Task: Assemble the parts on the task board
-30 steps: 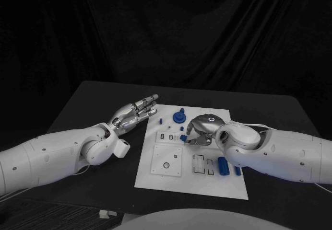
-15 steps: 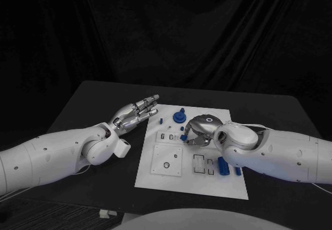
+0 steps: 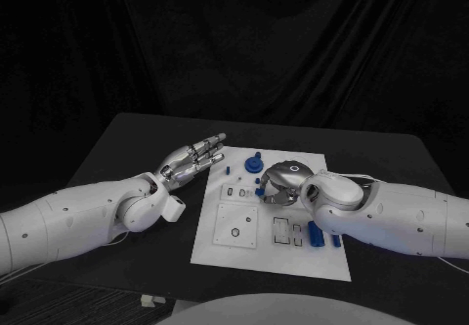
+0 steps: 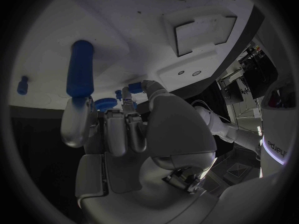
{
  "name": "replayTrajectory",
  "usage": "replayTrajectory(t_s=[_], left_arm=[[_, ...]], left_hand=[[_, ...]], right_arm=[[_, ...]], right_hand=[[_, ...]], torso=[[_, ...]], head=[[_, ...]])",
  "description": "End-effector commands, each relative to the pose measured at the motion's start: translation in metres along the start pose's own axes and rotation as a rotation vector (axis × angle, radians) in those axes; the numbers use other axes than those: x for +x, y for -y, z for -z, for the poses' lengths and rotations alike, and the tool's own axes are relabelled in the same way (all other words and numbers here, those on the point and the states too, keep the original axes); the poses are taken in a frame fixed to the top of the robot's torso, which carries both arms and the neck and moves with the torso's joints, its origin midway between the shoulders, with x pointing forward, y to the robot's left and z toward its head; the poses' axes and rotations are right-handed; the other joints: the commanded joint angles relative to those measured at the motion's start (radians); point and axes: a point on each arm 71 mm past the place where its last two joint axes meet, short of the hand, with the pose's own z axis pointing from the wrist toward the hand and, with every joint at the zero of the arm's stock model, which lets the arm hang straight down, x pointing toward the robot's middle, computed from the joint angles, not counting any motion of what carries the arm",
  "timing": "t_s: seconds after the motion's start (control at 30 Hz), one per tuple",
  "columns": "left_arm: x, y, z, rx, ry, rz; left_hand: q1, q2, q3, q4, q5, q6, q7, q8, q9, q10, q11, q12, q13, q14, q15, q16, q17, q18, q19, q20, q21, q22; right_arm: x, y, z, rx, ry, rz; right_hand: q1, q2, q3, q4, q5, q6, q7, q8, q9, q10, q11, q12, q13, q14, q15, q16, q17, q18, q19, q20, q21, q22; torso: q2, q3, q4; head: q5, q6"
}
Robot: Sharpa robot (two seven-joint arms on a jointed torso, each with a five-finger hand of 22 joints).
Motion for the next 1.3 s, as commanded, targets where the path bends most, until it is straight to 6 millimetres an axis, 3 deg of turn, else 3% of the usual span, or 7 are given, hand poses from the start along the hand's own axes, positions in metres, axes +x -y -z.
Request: replayTrajectory(t_s=[0.03, 0.47, 0.7, 0.87, 1.0, 1.13, 1.3], left_arm=[[0.002, 0.0, -0.001, 0.011, -0.014, 0.012], [0.001, 0.001, 0.004, 0.013, -0.022, -0.076], [0.003, 0.002, 0.003, 0.033, -0.049, -0.197], [0.004, -0.002, 0.001, -0.014, -0.068, -0.209], [0.005, -0.007, 0.0, -0.077, -0.091, -0.199], [0.006, -0.012, -0.002, -0.132, -0.121, -0.182], [0.012, -0.018, -0.006, -0.191, -0.165, -0.161]], left_hand=[[0.0, 0.008, 0.008, -0.001, 0.005, -0.004, -0.001, 0.001, -0.001, -0.004, 0.003, -0.003, -0.001, 0.0, 0.0, -0.004, -0.002, 0.018, -0.008, 0.0, -0.003, -0.001], [-0.012, -0.003, 0.043, -0.01, 0.008, 0.02, -0.012, 0.005, 0.002, 0.097, 0.088, 0.028, 0.041, 0.042, 0.012, 0.016, 0.016, 0.02, 0.023, 0.011, 0.02, 0.01], [-0.014, -0.056, 0.139, 0.019, 0.012, 0.151, 0.036, 0.026, 0.019, 0.706, 0.173, 0.299, 0.378, 0.686, 0.061, 0.42, 0.276, 0.017, 0.561, 0.026, 0.36, 0.161], [-0.018, -0.141, 0.247, 0.09, -0.007, 0.368, 0.077, 0.048, 0.047, 0.762, 0.076, 0.999, 0.943, 0.712, -0.035, 1.189, 0.794, 0.005, 0.724, -0.072, 0.753, 0.423], [-0.038, -0.164, 0.293, 0.136, -0.033, 0.514, 0.114, 0.117, 0.077, 1.475, 0.048, 1.527, 1.514, 1.506, -0.065, 1.559, 1.52, -0.028, 0.823, -0.108, 1.154, 0.818], [-0.046, -0.171, 0.318, 0.126, -0.034, 0.544, 0.116, 0.166, 0.101, 1.566, 0.039, 1.567, 1.569, 1.57, -0.08, 1.567, 1.569, -0.099, 1.203, -0.119, 1.438, 1.275], [-0.061, -0.175, 0.337, 0.106, -0.032, 0.559, 0.117, 0.196, 0.124, 1.566, 0.037, 1.567, 1.569, 1.57, -0.084, 1.567, 1.569, -0.125, 1.357, -0.114, 1.504, 1.417]], right_arm=[[0.002, -0.003, 0.001, -0.024, 0.009, -0.002], [-0.018, -0.001, 0.014, -0.032, 0.087, -0.017], [-0.03, 0.001, 0.018, -0.032, 0.081, -0.002], [-0.031, 0.001, 0.017, -0.032, 0.06, 0.007], [-0.031, 0.001, 0.017, -0.032, 0.05, 0.012], [-0.03, 0.001, 0.015, -0.031, 0.041, 0.016], [-0.029, 0.0, 0.012, -0.034, 0.032, 0.021]], right_hand=[[0.008, -0.003, 0.031, -0.01, 0.043, 0.016, 0.0, -0.001, 0.006, 0.108, -0.002, 0.003, 0.263, 0.085, -0.002, 0.001, 0.182, 0.009, -0.008, -0.002, 0.005, 0.159], [0.006, -0.008, 0.069, -0.022, 0.076, 0.034, -0.004, 0.004, 0.015, 0.108, -0.006, 0.003, 0.263, 0.087, -0.004, 0.007, 0.187, 0.007, -0.005, -0.004, 0.017, 0.161], [0.001, -0.01, 0.074, -0.023, 0.072, 0.035, -0.005, 0.003, 0.017, 0.108, -0.006, 0.003, 0.263, 0.087, -0.005, 0.01, 0.189, 0.006, -0.004, -0.005, 0.021, 0.162], [0.0, -0.011, 0.079, -0.025, 0.067, 0.038, -0.006, 0.004, 0.019, 0.108, -0.007, 0.003, 0.263, 0.087, -0.006, 0.009, 0.189, 0.006, -0.004, -0.005, 0.021, 0.162], [-0.001, -0.013, 0.084, -0.027, 0.059, 0.039, -0.006, 0.004, 0.02, 0.108, -0.008, 0.003, 0.263, 0.088, -0.006, 0.009, 0.189, 0.006, -0.004, -0.006, 0.021, 0.162], [-0.001, -0.015, 0.088, -0.031, 0.051, 0.039, -0.007, 0.003, 0.022, 0.108, -0.008, 0.003, 0.263, 0.088, -0.007, 0.01, 0.189, 0.006, -0.004, -0.006, 0.022, 0.162], [0.0, -0.015, 0.09, -0.033, 0.047, 0.04, -0.007, 0.003, 0.022, 0.108, -0.008, 0.003, 0.263, 0.088, -0.007, 0.01, 0.189, 0.007, -0.004, -0.007, 0.021, 0.162]], torso=[[0.0, 0.0002, -0.0003], [-0.001, -0.0009, -0.0024], [0.0, -0.0042, -0.0014], [0.003, -0.0011, -0.0025], [0.001, -0.0005, 0.0001], [0.002, -0.0008, -0.0016], [0.001, -0.0024, -0.0027]], head=[[0.003, 0.002], [0.011, 0.004], [0.004, 0.004], [0.006, 0.006], [0.007, 0.001], [0.01, 0.001], [0.009, 0.001]])
